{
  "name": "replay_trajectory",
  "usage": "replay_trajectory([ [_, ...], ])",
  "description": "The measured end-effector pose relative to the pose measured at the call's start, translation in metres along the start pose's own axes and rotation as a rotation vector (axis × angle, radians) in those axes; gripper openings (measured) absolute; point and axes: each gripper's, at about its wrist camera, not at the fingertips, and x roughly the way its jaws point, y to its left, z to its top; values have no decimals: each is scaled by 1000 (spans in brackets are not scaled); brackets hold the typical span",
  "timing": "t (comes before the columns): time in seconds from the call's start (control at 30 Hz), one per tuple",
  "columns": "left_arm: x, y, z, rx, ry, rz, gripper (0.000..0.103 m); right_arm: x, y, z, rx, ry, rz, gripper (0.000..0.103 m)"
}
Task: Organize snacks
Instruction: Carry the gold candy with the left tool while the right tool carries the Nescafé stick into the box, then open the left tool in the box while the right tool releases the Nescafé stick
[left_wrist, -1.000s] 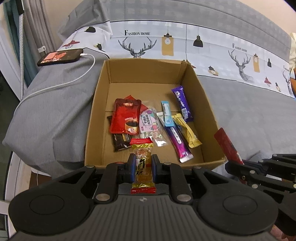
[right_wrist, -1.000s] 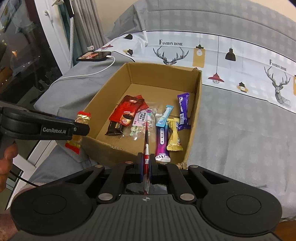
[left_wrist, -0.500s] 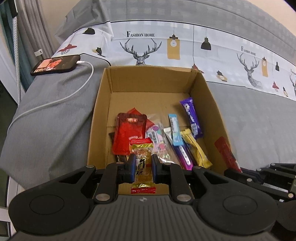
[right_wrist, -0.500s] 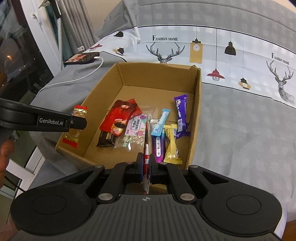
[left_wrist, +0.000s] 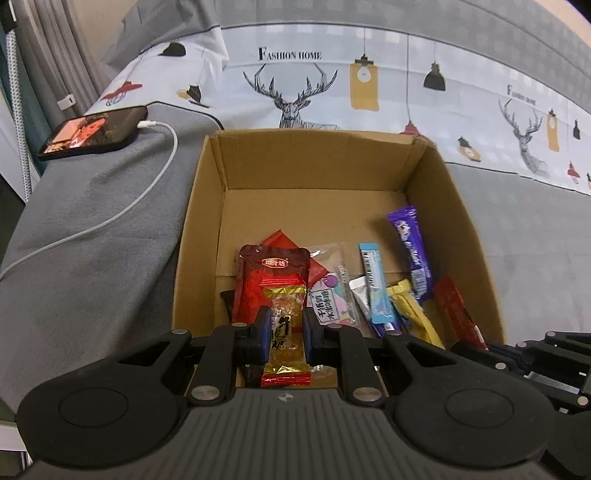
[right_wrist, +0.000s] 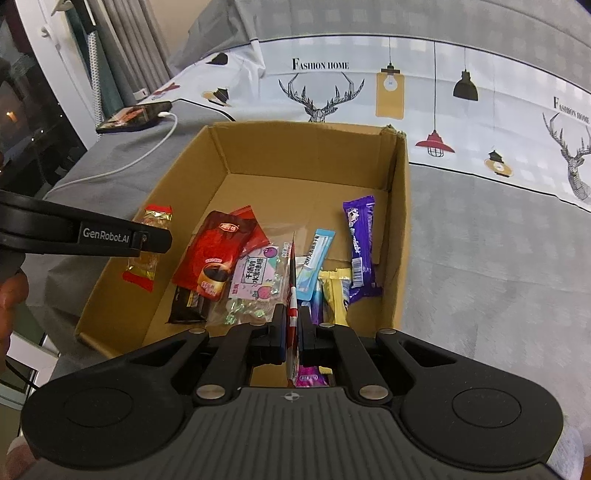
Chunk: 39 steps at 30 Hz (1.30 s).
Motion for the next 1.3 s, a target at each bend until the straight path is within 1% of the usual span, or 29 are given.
replay_trajectory([
  [0.3, 35, 1, 14, 2, 48, 21, 19, 30, -8, 16, 13, 12, -13, 6],
  [0.67, 63, -1, 22, 12, 90, 37, 19, 56, -17, 26, 22, 24, -26, 6],
  [0.7, 63, -1, 22, 11, 90, 36, 21, 57, -18, 27, 23, 24, -28, 6],
  [0.77, 62, -1, 24, 11, 83, 38, 54, 59, -18, 29, 26, 22, -26, 8],
  [0.8, 60, 0, 24, 8, 75, 44, 91, 60, -19, 30, 29, 19, -20, 8],
  [0.83, 55, 1, 24, -2, 50, 57, 102, 60, -20, 32, 31, 18, -12, 13],
  [0.87, 48, 2, 22, -14, 7, 66, 103, 59, -20, 33, 32, 21, -8, 35],
  [0.9, 43, 3, 20, -13, -13, 72, 103, 58, -20, 34, 34, 18, -11, 53],
  [0.93, 40, 2, 19, -3, -16, 71, 103, 55, -20, 34, 34, 8, -23, 79],
  [0.97, 37, 2, 17, 6, -10, 71, 103, 51, -19, 32, 28, -6, -32, 87],
  [1.0, 35, 3, 14, 11, -4, 76, 103, 47, -18, 31, 17, -18, -34, 86],
  [1.13, 16, 6, -7, -29, -34, 101, 103, 29, -10, 17, -18, -22, -17, 92],
  [1.27, -5, 8, -25, -56, -32, 76, 103, 8, 2, -2, -19, -47, -35, 98],
  [1.3, -12, 9, -31, -65, -39, 69, 103, 2, 6, -8, -17, -54, -42, 98],
])
